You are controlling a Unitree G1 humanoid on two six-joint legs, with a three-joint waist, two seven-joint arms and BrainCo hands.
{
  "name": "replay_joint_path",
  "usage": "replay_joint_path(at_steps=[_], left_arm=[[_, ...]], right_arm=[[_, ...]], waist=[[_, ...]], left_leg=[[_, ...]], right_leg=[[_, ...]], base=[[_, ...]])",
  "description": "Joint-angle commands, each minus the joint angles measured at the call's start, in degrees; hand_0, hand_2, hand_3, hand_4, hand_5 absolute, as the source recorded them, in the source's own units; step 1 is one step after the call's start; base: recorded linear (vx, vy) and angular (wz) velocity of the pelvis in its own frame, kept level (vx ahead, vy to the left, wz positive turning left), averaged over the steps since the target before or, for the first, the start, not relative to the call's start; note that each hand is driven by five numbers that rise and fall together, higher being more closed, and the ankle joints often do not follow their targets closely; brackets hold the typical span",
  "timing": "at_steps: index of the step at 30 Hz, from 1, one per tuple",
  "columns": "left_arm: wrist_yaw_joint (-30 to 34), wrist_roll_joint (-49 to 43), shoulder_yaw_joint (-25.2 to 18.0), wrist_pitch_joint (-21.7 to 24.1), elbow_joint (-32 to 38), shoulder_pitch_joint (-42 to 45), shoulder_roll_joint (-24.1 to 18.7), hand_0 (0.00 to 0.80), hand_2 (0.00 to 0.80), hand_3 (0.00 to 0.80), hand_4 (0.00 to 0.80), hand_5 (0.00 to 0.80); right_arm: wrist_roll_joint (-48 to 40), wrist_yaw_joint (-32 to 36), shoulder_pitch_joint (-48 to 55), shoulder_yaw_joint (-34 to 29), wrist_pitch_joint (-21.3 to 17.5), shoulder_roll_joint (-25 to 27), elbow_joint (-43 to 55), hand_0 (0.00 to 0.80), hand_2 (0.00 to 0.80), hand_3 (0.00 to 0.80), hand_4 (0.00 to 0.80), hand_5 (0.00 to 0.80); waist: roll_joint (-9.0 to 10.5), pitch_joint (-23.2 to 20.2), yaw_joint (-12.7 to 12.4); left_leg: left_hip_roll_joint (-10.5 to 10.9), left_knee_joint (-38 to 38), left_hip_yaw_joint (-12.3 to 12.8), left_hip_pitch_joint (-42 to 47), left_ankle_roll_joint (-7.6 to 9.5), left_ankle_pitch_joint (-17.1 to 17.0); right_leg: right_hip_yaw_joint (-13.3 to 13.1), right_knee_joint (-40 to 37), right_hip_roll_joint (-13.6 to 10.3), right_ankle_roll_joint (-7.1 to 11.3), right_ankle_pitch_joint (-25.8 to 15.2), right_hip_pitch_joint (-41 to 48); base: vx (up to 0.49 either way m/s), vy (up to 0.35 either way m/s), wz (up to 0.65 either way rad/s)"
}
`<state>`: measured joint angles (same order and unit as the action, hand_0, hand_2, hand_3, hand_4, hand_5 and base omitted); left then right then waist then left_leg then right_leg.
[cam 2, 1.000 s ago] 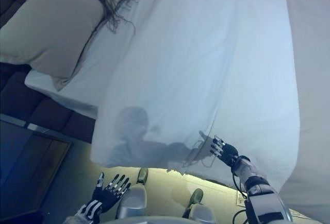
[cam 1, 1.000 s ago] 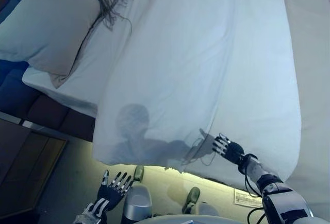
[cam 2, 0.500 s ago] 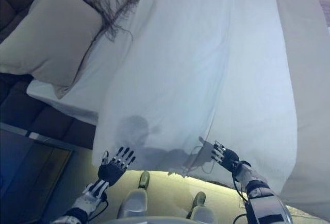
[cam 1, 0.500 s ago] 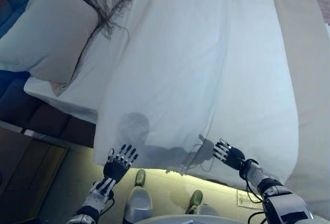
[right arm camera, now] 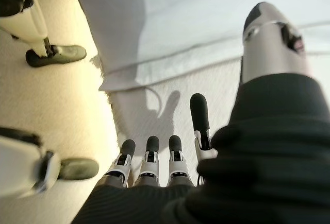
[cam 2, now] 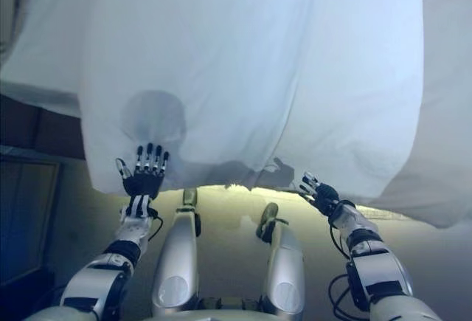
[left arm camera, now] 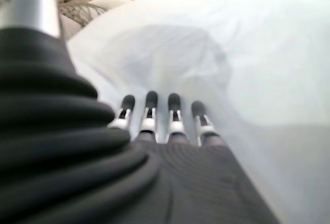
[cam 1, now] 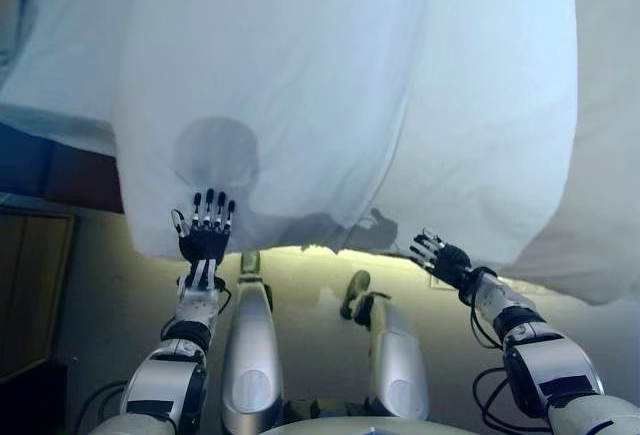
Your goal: Make the bed neatly
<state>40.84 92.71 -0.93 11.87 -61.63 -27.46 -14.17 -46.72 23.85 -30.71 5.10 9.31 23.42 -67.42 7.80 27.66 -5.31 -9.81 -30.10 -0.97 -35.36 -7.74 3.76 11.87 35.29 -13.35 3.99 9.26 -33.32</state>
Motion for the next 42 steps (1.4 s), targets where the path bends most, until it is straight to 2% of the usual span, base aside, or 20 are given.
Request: replay_joint_path(at_steps=[1, 8, 13, 14, 21, 31, 41, 42], left_arm=[[-0.4, 3.2, -0.8, 2.4, 1.4, -2.5, 0.8, 0.0, 0.0, 0.0, 0.0, 0.0], [-2.5, 10.1, -3.4, 2.7, -0.3, -5.3, -0.4, 0.0, 0.0, 0.0, 0.0, 0.0], [-1.7, 15.8, -5.9, 2.7, -0.4, -4.8, -1.1, 0.0, 0.0, 0.0, 0.0, 0.0], [-1.6, 17.2, -6.3, 2.8, -0.7, -4.9, -1.4, 0.0, 0.0, 0.0, 0.0, 0.0], [-4.3, 19.5, -9.0, 4.3, -2.4, -5.1, -4.6, 0.0, 0.0, 0.0, 0.0, 0.0], [-5.9, 18.1, -13.4, 3.8, -2.7, -1.7, -9.1, 0.0, 0.0, 0.0, 0.0, 0.0], [-6.5, 13.5, -16.3, 1.6, -2.8, 0.4, -16.5, 0.0, 0.0, 0.0, 0.0, 0.0], [-6.6, 13.5, -16.6, 1.4, -2.7, 0.6, -17.2, 0.0, 0.0, 0.0, 0.0, 0.0]], right_arm=[[-1.2, 1.7, 0.2, 0.0, -0.5, 2.2, 3.1, 0.0, 0.0, 0.0, 0.0, 0.0], [-1.3, 2.5, 1.1, -0.2, -1.0, 1.4, 4.3, 0.0, 0.0, 0.0, 0.0, 0.0], [-1.4, 3.1, 3.2, -0.4, -2.4, 1.0, 5.1, 0.0, 0.0, 0.0, 0.0, 0.0], [-1.3, 3.0, 3.5, -0.5, -2.7, 1.0, 5.0, 0.0, 0.0, 0.0, 0.0, 0.0], [-2.7, 2.5, 4.7, -2.0, -4.0, 1.6, 5.7, 0.0, 0.0, 0.0, 0.0, 0.0], [-1.7, 3.0, 6.8, -4.8, -4.3, 4.7, 5.8, 0.0, 0.0, 0.0, 0.0, 0.0], [-2.5, 5.8, 7.5, -6.4, -5.2, 10.4, 3.9, 0.0, 0.0, 0.0, 0.0, 0.0], [-2.4, 5.9, 7.6, -6.7, -5.2, 11.0, 3.8, 0.0, 0.0, 0.0, 0.0, 0.0]], waist=[[0.72, -0.2, 0.6], [2.51, 0.5, 0.9], [3.52, 1.1, 0.6], [3.62, 0.9, 0.6], [3.96, 1.6, 0.2], [1.86, 2.1, 0.0], [-0.84, 2.1, 0.0], [-1.17, 2.1, 0.0]], left_leg=[[-1.6, -4.4, -2.0, -2.0, 1.64, 2.7], [-1.6, -11.1, -3.6, -8.1, 2.22, 5.5], [-1.4, -14.8, -4.4, -10.4, 2.48, 7.1], [-1.4, -15.5, -4.7, -10.3, 2.33, 8.9], [-0.7, -17.7, -5.4, -12.4, 2.68, 9.3], [0.4, -18.6, -4.3, -13.8, 2.64, 9.5], [1.0, -17.5, -2.6, -14.6, 2.44, 9.1], [1.2, -17.4, -2.3, -15.4, 2.63, 8.0]], right_leg=[[-2.0, 3.3, -1.5, 2.5, -3.9, -3.0], [-2.6, 7.2, -0.8, 2.66, -3.5, -7.8], [-2.5, 9.2, -0.7, 2.77, -3.2, -9.1], [-2.7, 9.8, -0.5, 3.34, -1.9, -8.9], [-2.6, 10.6, -0.5, 3.62, -2.5, -10.4], [-3.6, 10.6, -1.9, 4.32, -3.3, -12.2], [-4.4, 9.6, -3.4, 4.95, -4.1, -13.8], [-4.3, 9.2, -3.7, 4.5, -5.1, -14.5]], base=[[-0.016, 0.024, -0.17], [-0.005, 0.017, -0.07], [0.036, 0.002, -0.08], [0.102, -0.003, -0.06], [0.011, 0.02, -0.01], [-0.035, 0.102, 0.02], [-0.048, 0.101, 0.03], [-0.113, 0.106, 0.02]])
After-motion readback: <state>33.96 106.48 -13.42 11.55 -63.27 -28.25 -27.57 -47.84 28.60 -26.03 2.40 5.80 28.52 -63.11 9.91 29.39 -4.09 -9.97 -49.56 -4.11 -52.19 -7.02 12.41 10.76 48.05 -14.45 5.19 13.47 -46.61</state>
